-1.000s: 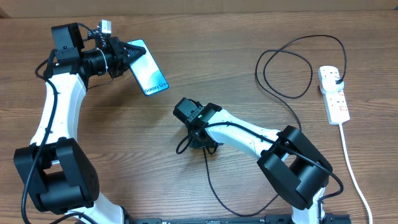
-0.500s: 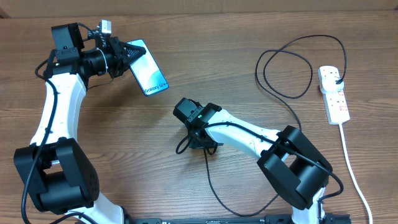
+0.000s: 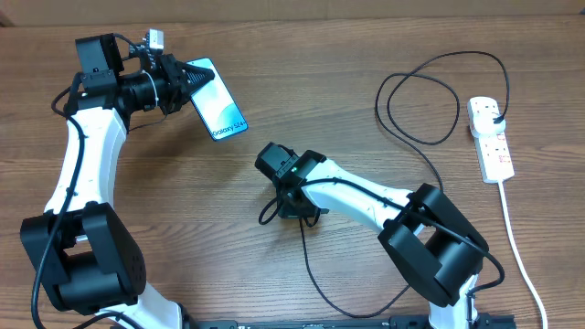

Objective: Plug charger to phone and switch on socket
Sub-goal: 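Close the right gripper on the cable plug, then lift the plug with the right gripper toward the phone's bottom port, then push the plug into the phone's bottom port with the right gripper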

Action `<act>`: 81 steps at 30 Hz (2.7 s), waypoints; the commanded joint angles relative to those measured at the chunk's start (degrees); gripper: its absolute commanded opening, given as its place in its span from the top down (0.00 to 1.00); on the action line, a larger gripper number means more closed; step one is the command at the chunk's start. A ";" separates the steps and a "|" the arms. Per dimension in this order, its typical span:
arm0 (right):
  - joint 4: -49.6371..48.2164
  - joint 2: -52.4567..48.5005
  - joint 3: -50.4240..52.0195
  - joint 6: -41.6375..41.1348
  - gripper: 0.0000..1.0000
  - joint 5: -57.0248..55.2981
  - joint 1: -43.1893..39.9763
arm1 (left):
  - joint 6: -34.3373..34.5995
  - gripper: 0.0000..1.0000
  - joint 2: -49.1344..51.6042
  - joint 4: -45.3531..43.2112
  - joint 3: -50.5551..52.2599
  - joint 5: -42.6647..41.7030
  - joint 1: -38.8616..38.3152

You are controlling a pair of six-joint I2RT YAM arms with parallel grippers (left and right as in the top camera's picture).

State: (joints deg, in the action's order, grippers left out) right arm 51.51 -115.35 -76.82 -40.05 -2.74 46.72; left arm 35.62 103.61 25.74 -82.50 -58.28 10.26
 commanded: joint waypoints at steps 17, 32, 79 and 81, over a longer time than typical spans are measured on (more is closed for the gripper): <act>-16.06 -1.44 -1.22 16.87 0.96 51.32 -21.22 | 0.70 0.96 -1.73 -0.57 -0.15 -3.32 0.28; -42.05 -1.44 -1.22 18.64 0.96 86.03 -23.02 | 12.41 0.96 -1.73 -13.94 -0.15 -11.28 0.28; -102.88 -1.44 -1.20 -37.94 0.96 82.31 -21.05 | 35.12 0.96 -1.73 -40.17 -0.15 -9.86 -1.57; -102.88 -1.44 -1.20 -37.94 0.96 82.29 -20.90 | 35.12 0.96 -1.73 -40.17 -0.15 -9.88 -1.66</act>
State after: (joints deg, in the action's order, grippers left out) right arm -51.00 -116.55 -77.25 -77.54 80.49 25.36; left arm 70.04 103.61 -13.80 -82.19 -68.31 9.28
